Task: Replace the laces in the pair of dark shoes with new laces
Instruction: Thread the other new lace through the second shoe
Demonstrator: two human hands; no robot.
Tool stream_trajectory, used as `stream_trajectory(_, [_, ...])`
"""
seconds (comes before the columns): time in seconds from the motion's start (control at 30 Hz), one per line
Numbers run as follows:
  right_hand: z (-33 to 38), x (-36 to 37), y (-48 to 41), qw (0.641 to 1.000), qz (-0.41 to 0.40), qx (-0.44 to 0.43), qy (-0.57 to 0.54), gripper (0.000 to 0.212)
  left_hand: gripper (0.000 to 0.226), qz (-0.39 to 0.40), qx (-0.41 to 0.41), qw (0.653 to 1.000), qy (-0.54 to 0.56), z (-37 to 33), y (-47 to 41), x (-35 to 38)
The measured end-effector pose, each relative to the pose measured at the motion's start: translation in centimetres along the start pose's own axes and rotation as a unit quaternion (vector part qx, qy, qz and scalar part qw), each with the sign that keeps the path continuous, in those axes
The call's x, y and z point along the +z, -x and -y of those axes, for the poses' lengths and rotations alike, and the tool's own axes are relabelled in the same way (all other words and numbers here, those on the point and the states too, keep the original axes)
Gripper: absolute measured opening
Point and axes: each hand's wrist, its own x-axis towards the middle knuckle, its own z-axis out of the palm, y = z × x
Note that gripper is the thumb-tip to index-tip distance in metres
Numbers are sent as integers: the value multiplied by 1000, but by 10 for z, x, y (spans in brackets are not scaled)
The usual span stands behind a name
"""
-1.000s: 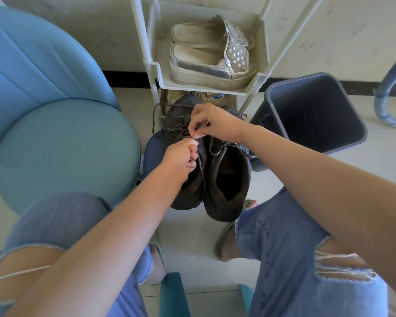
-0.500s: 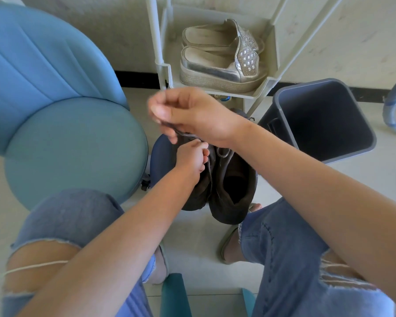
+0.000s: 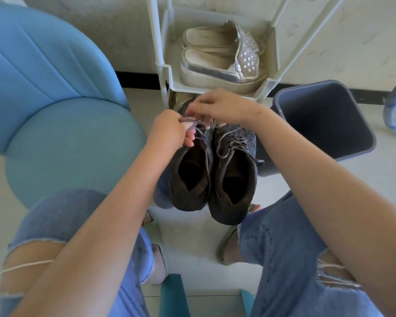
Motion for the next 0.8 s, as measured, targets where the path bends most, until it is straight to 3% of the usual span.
stream_trajectory(0.1, [5,0,7,992,118,-16,-40,31,20,-17,42,998,-54,-4,0,-9])
stream_trajectory(0.2, [2,-11,7,975,195,-40,-96,33,21,-35,64,997,26,-7,1,-17])
stream_trajectory(0.27, [-4,-17,8,983,166,-47,-58,26,15,-31,76,995,63,-10,4,-21])
stream_trajectory(0.37, [-9,-14,6,990,123,-59,-39,13,24,-15,59,998,-20,-9,6,-28])
stream_trajectory(0.5, [-10,-14,7,981,167,-52,-80,17,14,160,11,986,-41,-8,10,-43])
stream_trajectory(0.67, [-8,-25,10,978,161,-71,-111,13,52,247,25,968,-26,-5,8,-64])
stream_trajectory(0.73, [-13,-38,12,969,115,-74,-207,11,59,224,-1,969,-99,0,5,-62])
stream_trajectory(0.8, [-18,-50,17,935,129,-109,-311,17,68,177,-25,965,-194,7,1,-51])
